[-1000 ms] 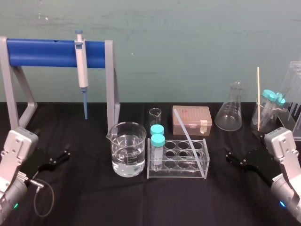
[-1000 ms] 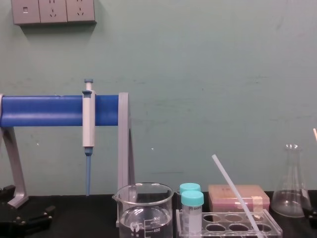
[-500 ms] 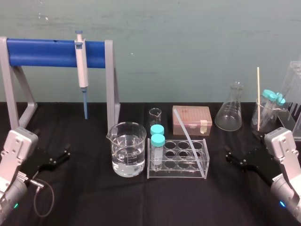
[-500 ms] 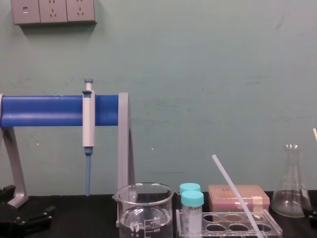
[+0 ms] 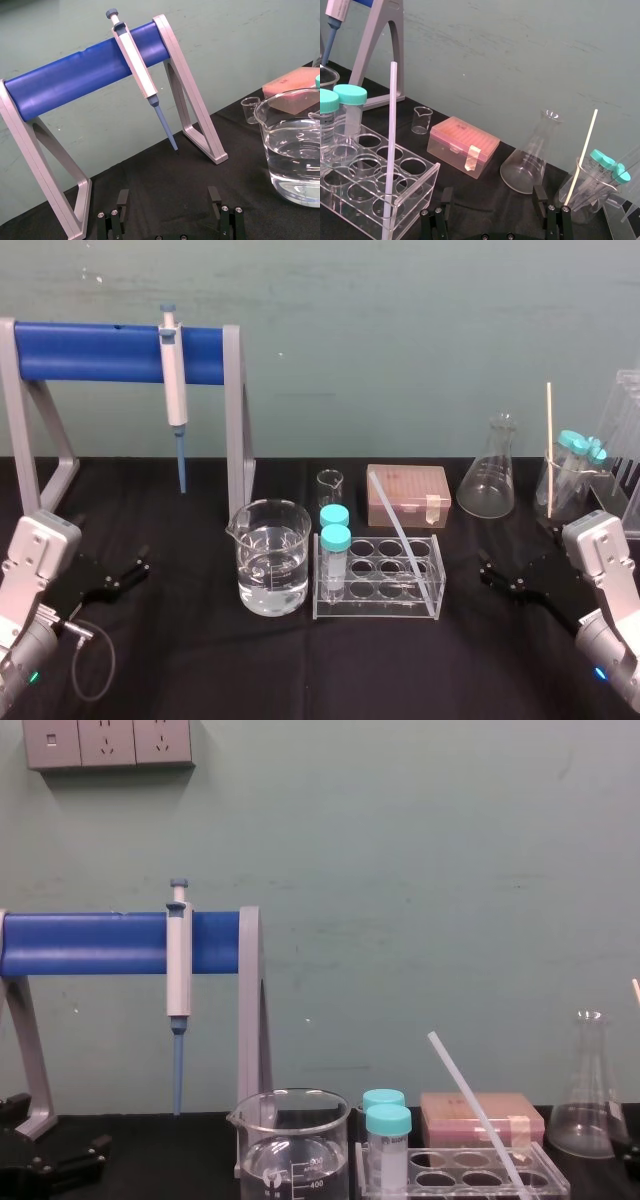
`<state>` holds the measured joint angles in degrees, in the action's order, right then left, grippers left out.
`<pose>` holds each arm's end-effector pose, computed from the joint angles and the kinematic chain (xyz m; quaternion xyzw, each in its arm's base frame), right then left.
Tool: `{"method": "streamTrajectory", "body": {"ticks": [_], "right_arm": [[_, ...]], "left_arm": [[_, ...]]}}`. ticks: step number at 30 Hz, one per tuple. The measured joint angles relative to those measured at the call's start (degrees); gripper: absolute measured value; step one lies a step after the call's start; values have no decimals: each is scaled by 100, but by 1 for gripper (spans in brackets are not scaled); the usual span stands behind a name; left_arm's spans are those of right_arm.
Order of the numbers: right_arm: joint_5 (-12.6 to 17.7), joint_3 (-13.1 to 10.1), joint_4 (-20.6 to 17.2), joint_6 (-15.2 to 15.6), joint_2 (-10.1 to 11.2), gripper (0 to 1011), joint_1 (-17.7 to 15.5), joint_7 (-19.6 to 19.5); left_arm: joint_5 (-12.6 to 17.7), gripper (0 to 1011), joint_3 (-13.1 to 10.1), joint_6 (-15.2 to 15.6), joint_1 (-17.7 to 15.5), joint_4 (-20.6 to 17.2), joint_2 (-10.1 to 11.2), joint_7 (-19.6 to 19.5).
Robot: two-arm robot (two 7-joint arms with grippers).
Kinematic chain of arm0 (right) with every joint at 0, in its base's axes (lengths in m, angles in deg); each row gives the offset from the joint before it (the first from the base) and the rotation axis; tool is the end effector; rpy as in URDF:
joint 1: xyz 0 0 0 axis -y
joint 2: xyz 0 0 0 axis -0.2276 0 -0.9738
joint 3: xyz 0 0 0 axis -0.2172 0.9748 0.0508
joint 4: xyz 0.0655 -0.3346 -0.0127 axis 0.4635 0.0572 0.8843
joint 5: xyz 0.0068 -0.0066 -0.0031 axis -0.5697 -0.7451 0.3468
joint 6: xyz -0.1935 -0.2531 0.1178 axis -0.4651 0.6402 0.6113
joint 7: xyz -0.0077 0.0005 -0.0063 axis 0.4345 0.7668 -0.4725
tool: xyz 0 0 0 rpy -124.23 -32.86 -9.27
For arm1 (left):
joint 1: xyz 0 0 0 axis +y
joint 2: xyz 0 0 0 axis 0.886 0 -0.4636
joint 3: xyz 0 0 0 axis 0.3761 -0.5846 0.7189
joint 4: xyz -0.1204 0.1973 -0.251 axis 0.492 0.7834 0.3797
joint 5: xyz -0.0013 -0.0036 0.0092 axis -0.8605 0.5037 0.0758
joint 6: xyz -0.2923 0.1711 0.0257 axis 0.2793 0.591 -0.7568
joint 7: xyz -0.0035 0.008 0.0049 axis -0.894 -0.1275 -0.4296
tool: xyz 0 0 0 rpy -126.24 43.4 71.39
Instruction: Pick up the stirring rod with one hand, then place it down.
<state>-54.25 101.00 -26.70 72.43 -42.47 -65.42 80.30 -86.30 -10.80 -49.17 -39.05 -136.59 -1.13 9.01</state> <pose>0.3954 -0.1035 -0.3494 -0.1415 -0.1324 -0.5799 0.7913 0.3957 0.1036 -0.3493 0.1415 -0.1325 0.5799 0.7913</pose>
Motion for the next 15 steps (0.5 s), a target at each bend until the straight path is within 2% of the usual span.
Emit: {"method": "streamTrajectory", "body": {"ticks": [15], "right_arm": [[0,0,0,0,0,1000,0,0]], "left_arm": [[0,1000,0,0,0,0,0,0]]}}
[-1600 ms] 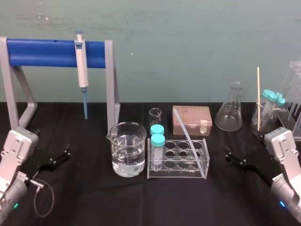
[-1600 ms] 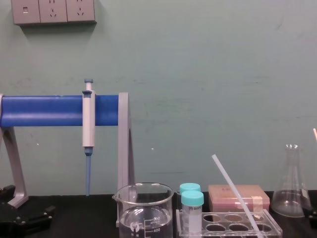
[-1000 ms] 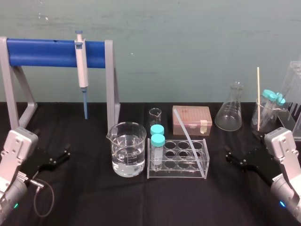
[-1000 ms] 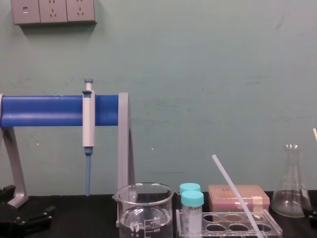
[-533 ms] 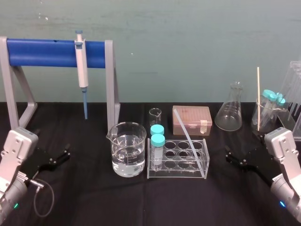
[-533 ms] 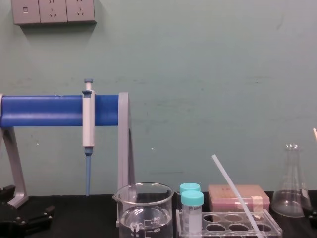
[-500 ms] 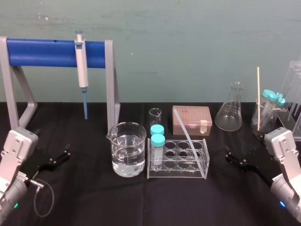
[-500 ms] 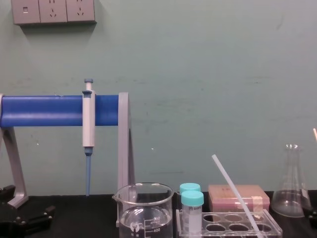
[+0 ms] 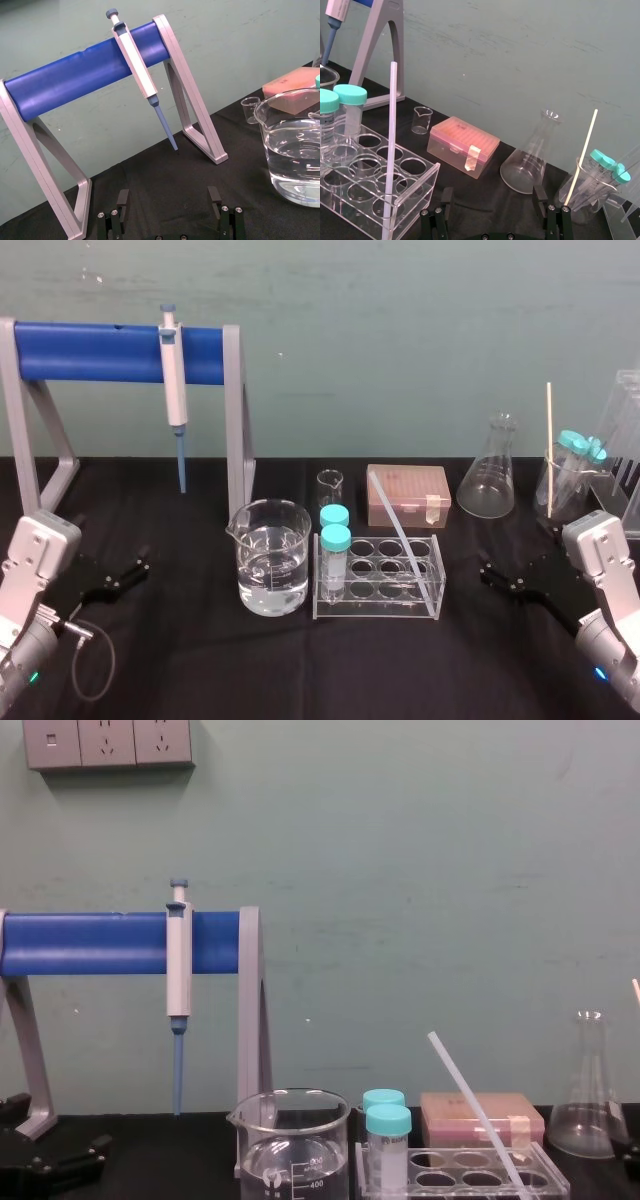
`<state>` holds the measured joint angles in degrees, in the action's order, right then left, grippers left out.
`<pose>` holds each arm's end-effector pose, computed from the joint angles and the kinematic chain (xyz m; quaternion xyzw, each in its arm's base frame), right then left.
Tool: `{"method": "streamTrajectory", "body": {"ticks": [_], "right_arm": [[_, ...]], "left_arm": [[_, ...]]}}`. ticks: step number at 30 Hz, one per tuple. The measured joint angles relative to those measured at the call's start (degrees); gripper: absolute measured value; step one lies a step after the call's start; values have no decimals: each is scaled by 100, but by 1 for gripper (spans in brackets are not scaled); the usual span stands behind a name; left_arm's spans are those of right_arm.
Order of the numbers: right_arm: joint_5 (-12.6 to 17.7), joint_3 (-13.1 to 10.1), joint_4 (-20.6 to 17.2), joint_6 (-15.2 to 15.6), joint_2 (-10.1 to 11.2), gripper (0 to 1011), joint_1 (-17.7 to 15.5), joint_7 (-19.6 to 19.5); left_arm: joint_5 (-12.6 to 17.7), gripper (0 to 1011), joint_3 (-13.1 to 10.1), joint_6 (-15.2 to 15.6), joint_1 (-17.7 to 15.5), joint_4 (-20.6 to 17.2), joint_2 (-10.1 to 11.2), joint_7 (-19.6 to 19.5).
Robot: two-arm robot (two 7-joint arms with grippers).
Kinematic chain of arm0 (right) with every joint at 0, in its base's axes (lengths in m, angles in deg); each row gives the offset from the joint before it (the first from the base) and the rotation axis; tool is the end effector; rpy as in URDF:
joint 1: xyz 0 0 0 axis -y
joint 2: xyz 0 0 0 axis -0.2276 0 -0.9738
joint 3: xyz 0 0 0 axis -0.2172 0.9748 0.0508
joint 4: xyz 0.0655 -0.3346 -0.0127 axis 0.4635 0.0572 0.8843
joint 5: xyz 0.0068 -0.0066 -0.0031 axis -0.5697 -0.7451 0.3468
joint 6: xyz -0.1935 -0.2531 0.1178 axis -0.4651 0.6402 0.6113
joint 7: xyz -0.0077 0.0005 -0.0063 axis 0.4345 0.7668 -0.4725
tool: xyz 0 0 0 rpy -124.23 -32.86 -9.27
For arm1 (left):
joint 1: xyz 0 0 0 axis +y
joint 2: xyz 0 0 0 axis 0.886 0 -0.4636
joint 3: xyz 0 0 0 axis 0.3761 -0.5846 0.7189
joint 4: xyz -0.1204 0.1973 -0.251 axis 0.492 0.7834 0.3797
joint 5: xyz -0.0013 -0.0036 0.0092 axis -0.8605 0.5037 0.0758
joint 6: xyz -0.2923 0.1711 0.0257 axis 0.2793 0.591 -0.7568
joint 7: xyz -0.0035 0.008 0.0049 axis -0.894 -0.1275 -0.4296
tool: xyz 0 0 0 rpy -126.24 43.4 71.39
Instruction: Pick up the stirring rod with one hand, then place it down.
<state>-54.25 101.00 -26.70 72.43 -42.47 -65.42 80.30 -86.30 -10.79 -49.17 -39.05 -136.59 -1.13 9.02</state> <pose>0.3954 -0.1035 -0.3494 -0.1415 -0.1324 -0.5799 0.7913 0.3957 0.1037 -0.3492 0.1415 -0.1325 0.5800 0.7912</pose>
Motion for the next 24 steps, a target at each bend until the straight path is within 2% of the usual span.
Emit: {"method": "streamTrajectory", "body": {"ticks": [24], "right_arm": [[0,0,0,0,0,1000,0,0]], "left_arm": [[0,1000,0,0,0,0,0,0]]}}
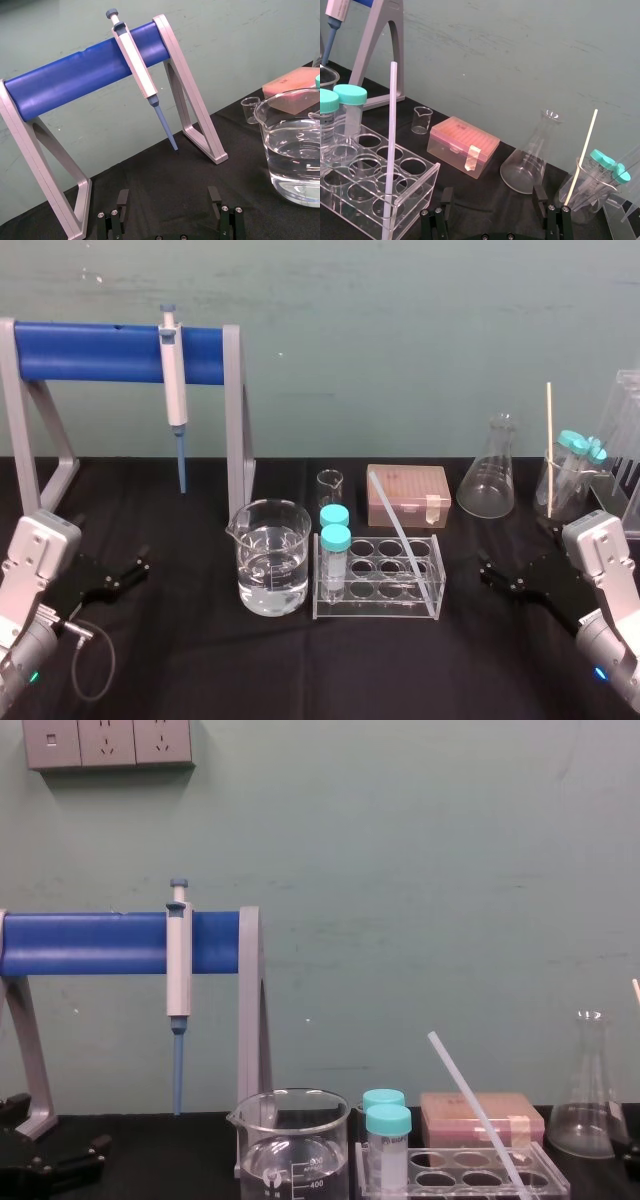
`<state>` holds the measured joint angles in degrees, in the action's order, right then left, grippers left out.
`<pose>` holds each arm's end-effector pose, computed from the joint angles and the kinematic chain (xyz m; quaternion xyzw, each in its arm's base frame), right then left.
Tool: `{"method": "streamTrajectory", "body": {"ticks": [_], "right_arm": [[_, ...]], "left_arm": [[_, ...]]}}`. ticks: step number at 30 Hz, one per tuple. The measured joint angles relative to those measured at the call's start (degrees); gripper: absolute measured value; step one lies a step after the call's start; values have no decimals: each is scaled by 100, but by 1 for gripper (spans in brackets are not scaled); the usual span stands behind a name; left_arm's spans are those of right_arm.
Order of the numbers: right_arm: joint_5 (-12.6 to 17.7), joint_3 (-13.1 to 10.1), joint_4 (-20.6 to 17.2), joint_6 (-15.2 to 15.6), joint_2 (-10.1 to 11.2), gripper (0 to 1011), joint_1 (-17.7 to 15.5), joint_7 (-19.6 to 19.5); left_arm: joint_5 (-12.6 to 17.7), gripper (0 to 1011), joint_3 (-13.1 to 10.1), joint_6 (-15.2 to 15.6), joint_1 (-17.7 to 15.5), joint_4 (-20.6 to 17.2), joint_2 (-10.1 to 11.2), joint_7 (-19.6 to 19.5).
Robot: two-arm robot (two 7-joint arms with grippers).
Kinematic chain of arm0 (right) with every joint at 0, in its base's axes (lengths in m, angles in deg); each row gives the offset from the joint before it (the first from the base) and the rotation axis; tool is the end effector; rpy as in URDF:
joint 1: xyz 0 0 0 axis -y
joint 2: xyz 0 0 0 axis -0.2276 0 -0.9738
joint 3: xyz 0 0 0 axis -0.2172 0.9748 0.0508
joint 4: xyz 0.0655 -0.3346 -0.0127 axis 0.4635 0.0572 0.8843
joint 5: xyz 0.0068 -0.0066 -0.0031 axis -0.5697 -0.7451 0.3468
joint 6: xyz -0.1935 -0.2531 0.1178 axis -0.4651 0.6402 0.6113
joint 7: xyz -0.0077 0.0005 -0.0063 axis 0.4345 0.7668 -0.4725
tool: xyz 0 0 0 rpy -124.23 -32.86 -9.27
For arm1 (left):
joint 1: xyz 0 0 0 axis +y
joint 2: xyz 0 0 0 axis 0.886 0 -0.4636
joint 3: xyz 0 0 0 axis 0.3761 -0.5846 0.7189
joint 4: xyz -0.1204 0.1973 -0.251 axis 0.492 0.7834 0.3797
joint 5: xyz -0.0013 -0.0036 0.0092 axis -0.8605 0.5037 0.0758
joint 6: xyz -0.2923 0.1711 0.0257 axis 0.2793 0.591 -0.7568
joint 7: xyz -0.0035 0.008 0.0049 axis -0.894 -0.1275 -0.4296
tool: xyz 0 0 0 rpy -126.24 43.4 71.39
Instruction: Pick up the stirring rod with one hand, then place it down.
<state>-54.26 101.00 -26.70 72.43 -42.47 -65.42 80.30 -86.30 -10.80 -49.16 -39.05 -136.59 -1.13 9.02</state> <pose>0.3954 -0.1035 -0.3494 -0.1416 -0.1324 -0.5799 0.7913 0.3957 0.1036 -0.3493 0.1416 -0.1325 0.5800 0.7912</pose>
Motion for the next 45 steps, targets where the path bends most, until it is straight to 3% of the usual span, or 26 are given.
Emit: {"method": "streamTrajectory", "body": {"ticks": [6,14,23,36,45], "right_arm": [[-128,-12,-38,-143,11,1000,5,87],[-288,11,-39,-752,17,1000,177,681],[-313,72,193,-1168,-93,1000,499,1305],[169,111,992,-1399,-439,1000,1094,2473],[391,145,1814,-1601,-771,1000,1630,3259]], "left_arm": [[0,1000,0,0,0,0,0,0],[0,1000,0,0,0,0,0,0],[0,1000,0,0,0,0,0,0],[0,1000,0,0,0,0,0,0],[0,1000,0,0,0,0,0,0]]}}
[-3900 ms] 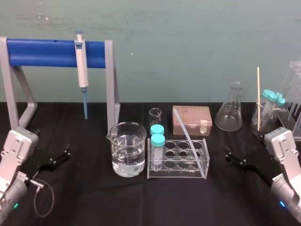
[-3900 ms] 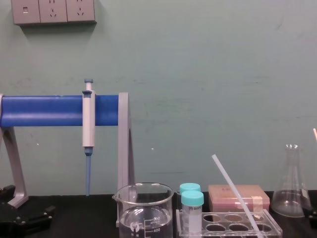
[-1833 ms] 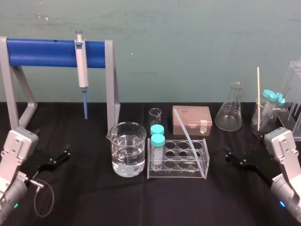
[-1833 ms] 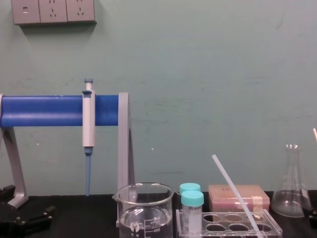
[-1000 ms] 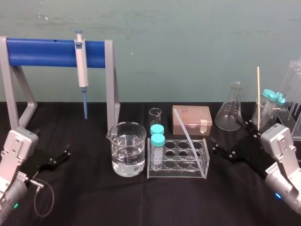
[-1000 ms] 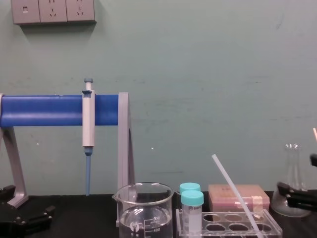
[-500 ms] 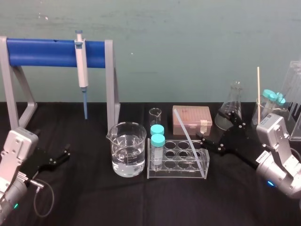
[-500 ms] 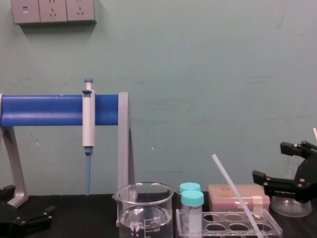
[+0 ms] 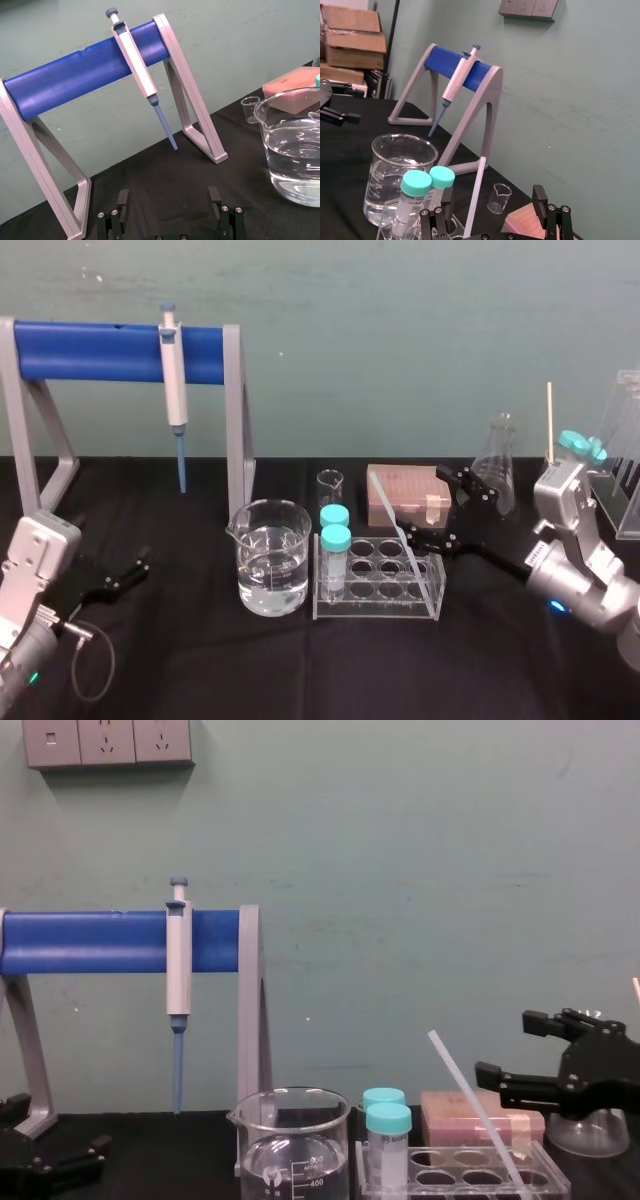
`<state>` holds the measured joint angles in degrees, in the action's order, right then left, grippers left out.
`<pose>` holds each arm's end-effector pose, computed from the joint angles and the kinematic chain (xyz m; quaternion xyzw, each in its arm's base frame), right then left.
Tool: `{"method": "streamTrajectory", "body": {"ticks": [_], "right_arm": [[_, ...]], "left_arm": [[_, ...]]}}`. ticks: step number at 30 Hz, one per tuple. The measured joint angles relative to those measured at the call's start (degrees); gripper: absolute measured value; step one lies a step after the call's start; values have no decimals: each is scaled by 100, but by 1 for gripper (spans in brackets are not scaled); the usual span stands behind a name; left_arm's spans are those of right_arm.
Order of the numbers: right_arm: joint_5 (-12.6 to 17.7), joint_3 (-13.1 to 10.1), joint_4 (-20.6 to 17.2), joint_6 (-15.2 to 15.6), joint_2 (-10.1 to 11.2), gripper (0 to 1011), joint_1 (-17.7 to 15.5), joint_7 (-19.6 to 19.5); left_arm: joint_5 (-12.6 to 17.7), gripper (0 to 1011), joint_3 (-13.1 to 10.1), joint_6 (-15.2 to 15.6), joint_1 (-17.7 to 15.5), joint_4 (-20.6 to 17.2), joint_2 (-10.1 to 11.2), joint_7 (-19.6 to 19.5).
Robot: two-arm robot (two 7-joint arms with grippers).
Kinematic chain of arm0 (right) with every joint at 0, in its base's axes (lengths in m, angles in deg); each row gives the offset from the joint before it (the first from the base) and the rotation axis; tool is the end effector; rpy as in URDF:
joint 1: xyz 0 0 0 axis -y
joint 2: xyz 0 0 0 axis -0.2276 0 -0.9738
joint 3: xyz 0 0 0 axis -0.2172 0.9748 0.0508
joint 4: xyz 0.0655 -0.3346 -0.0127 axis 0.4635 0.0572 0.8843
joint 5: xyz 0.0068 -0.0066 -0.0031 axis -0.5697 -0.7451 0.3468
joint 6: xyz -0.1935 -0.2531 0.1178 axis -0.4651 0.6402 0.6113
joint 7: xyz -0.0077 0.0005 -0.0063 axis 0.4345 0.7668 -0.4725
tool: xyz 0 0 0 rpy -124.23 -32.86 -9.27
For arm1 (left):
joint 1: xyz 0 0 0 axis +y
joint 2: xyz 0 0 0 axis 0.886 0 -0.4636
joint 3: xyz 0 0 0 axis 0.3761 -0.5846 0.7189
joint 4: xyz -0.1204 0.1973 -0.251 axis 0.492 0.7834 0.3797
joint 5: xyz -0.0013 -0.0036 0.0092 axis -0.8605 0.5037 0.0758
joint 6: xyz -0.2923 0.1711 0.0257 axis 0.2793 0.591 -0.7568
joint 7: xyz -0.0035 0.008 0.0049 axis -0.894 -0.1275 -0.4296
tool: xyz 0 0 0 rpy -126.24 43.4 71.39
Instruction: Pick up the stirring rod with one hand, then place it down.
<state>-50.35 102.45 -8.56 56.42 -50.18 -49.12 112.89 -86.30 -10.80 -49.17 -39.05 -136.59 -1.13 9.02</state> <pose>0.4904 -0.1005 -0.3261 -0.0493 -0.1775 -0.3780 0.9073 0.3957 0.1036 -0.3493 0.1415 -0.1325 0.5800 0.7912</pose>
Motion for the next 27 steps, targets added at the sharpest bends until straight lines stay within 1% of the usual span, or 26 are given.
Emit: {"method": "streamTrajectory", "body": {"ticks": [2,5,7,8,10,11,13,14,17,18,21,22,24,25,27], "right_arm": [[41,0,166,-35,-65,1000,98,123],[129,-3,589,-128,-220,1000,335,426],[159,-6,760,-168,-280,1000,427,553],[189,-7,939,-207,-345,1000,526,681],[225,-9,1115,-245,-410,1000,624,816],[278,-14,1289,-267,-475,1000,713,964],[337,-19,1476,-288,-546,1000,819,1130],[382,-26,1662,-313,-617,1000,920,1276],[443,-34,1924,-347,-724,1000,1058,1489],[475,-41,2079,-365,-789,1000,1142,1606],[531,-62,2309,-382,-886,1000,1256,1784],[566,-80,2456,-389,-944,1000,1325,1893],[616,-110,2619,-388,-1020,1000,1396,2035],[616,-110,2619,-388,-1020,1000,1396,2035],[663,-158,2768,-349,-1097,1000,1454,2170]], "left_arm": [[0,1000,0,0,0,0,0,0],[0,1000,0,0,0,0,0,0],[0,1000,0,0,0,0,0,0],[0,1000,0,0,0,0,0,0],[0,1000,0,0,0,0,0,0],[0,1000,0,0,0,0,0,0],[0,1000,0,0,0,0,0,0],[0,1000,0,0,0,0,0,0],[0,1000,0,0,0,0,0,0],[0,1000,0,0,0,0,0,0],[0,1000,0,0,0,0,0,0],[0,1000,0,0,0,0,0,0],[0,1000,0,0,0,0,0,0],[0,1000,0,0,0,0,0,0],[0,1000,0,0,0,0,0,0]]}}
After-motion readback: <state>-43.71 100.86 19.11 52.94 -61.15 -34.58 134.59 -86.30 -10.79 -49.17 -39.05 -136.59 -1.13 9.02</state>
